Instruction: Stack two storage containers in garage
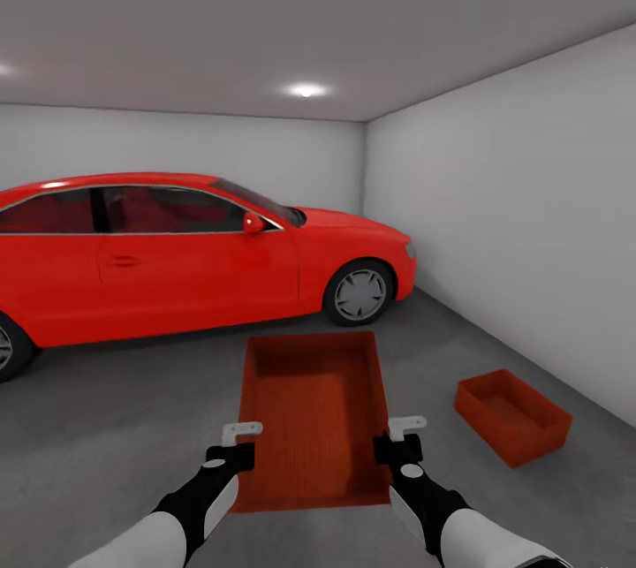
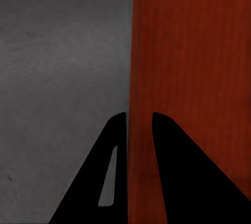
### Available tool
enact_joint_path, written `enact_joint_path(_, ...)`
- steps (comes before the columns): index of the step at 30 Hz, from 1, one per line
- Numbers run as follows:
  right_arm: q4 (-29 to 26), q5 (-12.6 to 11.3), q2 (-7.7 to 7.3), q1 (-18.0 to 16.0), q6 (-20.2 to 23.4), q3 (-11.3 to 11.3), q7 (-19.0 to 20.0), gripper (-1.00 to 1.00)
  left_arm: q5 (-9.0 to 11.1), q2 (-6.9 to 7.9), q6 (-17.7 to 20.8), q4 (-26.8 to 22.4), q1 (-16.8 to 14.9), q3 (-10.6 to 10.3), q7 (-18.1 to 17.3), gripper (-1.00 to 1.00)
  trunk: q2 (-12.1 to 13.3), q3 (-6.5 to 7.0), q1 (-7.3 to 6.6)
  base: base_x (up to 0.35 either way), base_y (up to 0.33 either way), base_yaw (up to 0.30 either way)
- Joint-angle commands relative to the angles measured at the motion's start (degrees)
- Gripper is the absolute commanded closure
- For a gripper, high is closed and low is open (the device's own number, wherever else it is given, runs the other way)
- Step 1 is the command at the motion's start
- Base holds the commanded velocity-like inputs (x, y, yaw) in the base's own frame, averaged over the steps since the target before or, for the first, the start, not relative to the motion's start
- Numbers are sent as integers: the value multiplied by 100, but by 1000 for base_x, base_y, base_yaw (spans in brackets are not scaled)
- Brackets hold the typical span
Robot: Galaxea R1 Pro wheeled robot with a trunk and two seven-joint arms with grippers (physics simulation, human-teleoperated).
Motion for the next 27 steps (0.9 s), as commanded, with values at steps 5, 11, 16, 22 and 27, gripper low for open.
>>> enact_joint_path(5,18,-549,-3,-7,-43,-243,-149,100,-60,194,-274,-33,-3,253,251,100,-7,-9,4,321,0,-285)
enact_joint_path(11,18,-549,-3,-7,-45,-243,-149,100,-60,199,-274,-33,-3,253,249,100,-7,-9,4,322,0,-285)
enact_joint_path(16,18,-549,-4,-7,-45,-243,-149,100,-60,194,-274,-32,-3,253,249,100,-7,-9,4,322,0,-285)
enact_joint_path(22,18,-549,-4,-7,-45,-243,-149,100,-60,194,-274,-33,-3,253,251,100,-7,-9,4,322,0,-285)
enact_joint_path(27,18,-549,-4,-7,-45,-243,-149,100,-60,194,-274,-34,-3,253,251,100,-7,-9,4,322,0,-285)
